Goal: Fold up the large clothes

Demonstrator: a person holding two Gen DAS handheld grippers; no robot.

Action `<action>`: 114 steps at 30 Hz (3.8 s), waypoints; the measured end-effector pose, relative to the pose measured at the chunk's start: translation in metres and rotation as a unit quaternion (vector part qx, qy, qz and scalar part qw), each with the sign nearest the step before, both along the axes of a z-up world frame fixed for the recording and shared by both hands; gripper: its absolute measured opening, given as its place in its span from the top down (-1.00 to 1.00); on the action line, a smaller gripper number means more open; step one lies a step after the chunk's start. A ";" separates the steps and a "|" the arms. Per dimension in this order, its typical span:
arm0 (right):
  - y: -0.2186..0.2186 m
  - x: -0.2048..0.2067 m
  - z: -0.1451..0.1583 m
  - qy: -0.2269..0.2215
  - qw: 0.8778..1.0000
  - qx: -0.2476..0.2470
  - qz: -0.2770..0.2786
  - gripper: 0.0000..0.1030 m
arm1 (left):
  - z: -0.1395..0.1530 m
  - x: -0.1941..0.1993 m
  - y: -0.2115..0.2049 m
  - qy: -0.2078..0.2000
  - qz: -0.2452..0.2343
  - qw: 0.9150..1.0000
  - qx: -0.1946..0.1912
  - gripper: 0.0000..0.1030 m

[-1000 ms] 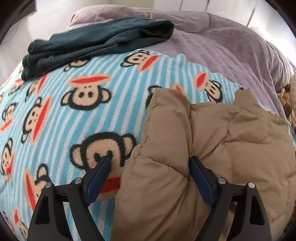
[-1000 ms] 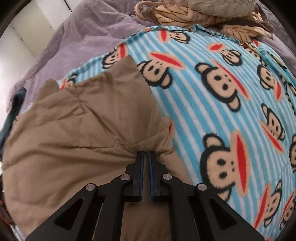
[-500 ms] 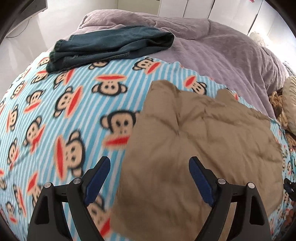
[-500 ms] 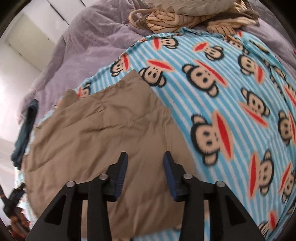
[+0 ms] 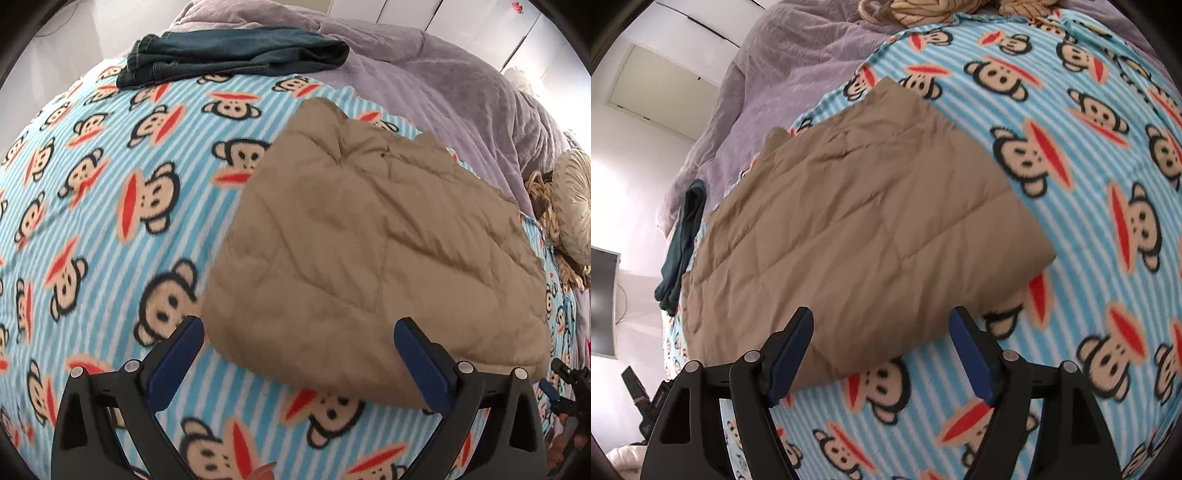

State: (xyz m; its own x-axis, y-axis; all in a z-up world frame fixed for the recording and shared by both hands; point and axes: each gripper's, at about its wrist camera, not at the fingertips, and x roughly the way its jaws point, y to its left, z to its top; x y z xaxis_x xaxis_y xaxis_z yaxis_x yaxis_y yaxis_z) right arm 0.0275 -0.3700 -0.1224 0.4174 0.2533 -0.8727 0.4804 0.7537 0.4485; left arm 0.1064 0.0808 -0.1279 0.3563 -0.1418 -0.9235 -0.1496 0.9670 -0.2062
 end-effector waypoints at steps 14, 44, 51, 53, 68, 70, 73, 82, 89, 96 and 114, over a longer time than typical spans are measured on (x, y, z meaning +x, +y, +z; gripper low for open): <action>0.006 -0.021 -0.030 -0.005 0.991 0.130 -0.040 -0.99 | -0.026 -0.022 0.012 0.046 0.043 0.989 -0.132 -1.00; 0.015 0.022 -0.114 -0.059 0.932 0.334 -0.130 -0.96 | -0.087 0.029 -0.005 0.015 0.146 0.951 -0.272 -0.63; 0.011 0.014 -0.115 -0.041 0.925 0.352 -0.138 0.36 | -0.065 0.017 0.008 -0.017 0.126 0.939 -0.320 0.49; 0.012 0.011 -0.106 -0.047 0.927 0.349 -0.132 0.44 | -0.052 0.010 0.009 -0.027 0.110 0.942 -0.315 0.50; 0.023 -0.076 -0.076 -0.035 0.932 0.349 -0.095 0.49 | -0.020 -0.111 0.042 -0.001 0.033 0.953 -0.302 0.50; 0.026 -0.094 -0.077 -0.029 0.930 0.353 -0.098 0.49 | -0.022 -0.133 0.049 0.012 0.030 0.954 -0.297 0.49; 0.030 -0.115 -0.079 -0.021 0.928 0.356 -0.104 0.49 | -0.029 -0.156 0.057 0.027 0.029 0.955 -0.295 0.49; 0.029 -0.140 -0.097 0.015 0.929 0.348 -0.127 0.33 | -0.050 -0.194 0.068 0.074 0.051 0.958 -0.272 0.39; 0.022 -0.132 -0.086 0.044 0.935 0.329 -0.123 0.10 | -0.032 -0.204 0.073 0.086 0.047 0.972 -0.212 0.28; 0.026 -0.172 -0.070 0.078 0.953 0.278 -0.086 -0.09 | 0.002 -0.222 0.089 0.072 0.034 0.986 -0.144 0.28; 0.083 -0.142 0.024 0.064 0.988 0.128 0.064 -0.14 | 0.033 -0.206 0.076 0.067 0.004 0.998 -0.018 0.28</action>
